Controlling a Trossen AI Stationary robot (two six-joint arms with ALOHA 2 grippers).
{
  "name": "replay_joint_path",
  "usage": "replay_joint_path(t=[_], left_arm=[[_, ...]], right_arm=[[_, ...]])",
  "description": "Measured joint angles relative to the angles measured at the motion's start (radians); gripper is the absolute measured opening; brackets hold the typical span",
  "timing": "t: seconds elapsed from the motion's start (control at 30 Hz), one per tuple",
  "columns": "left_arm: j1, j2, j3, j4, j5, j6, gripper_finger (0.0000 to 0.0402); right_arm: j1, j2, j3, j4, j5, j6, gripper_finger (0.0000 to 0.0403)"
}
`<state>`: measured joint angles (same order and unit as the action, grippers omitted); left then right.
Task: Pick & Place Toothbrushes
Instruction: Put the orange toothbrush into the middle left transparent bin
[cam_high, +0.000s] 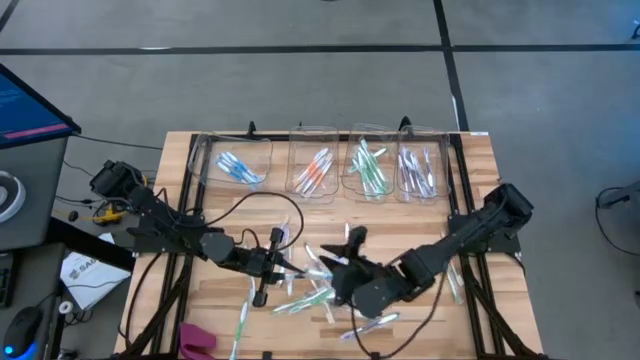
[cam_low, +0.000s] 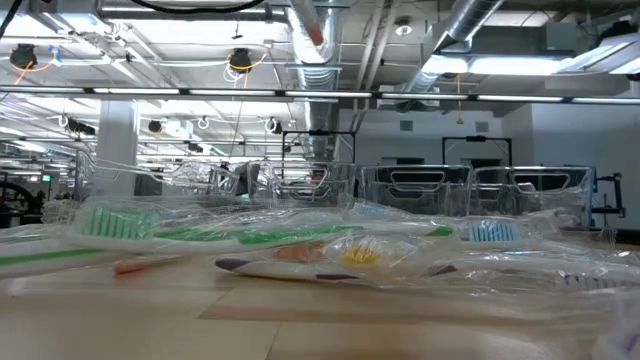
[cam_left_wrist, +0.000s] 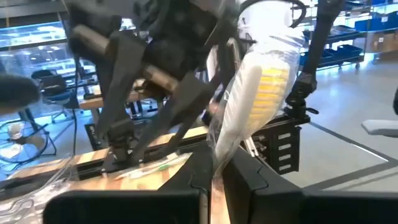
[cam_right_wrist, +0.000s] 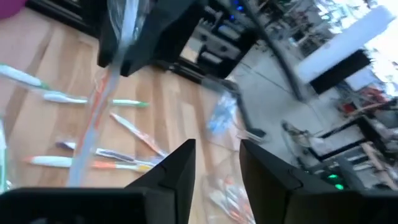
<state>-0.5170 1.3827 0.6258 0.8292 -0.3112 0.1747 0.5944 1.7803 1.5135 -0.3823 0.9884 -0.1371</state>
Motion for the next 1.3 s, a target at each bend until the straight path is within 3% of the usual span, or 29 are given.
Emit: replay_joint_path(t=[0.2, 0.57, 0.67, 0.83, 1.03, 1.17, 1.3], left_arm=[[0.0, 0.0, 0.0, -0.014, -0.025, -0.002, 0.0008], [0.028, -0.009, 0.0, -0.073, -0.069, -0.009, 0.0008], [0.05, -0.029, 0.011, -0.162, -0.073, -0.033, 0.0008], [0.102, -0.057, 0.083, -0.319, -0.061, -0.075, 0.0008], [0.226, -0.076, 0.261, -0.581, 0.052, -0.081, 0.0008], [0.362, -0.072, 0.403, -0.838, 0.081, -0.193, 0.0008], [0.506, -0.072, 0.498, -0.932, 0.097, -0.215, 0.0008]], right_arm=[[0.116, -0.072, 0.0, -0.25, 0.117, 0.199, 0.012], [0.344, -0.151, 0.001, -0.979, 0.28, 1.077, 0.012], [0.378, -0.154, -0.003, -1.19, 0.296, 1.357, 0.0119], [0.413, -0.225, -0.117, -1.121, 0.319, 1.398, 0.0106], [0.41, -0.326, -0.322, -1.129, 0.369, 1.622, 0.0093], [0.409, -0.376, -0.463, -1.12, 0.413, 1.789, 0.0092], [0.405, -0.398, -0.554, -1.122, 0.426, 1.919, 0.0092]])
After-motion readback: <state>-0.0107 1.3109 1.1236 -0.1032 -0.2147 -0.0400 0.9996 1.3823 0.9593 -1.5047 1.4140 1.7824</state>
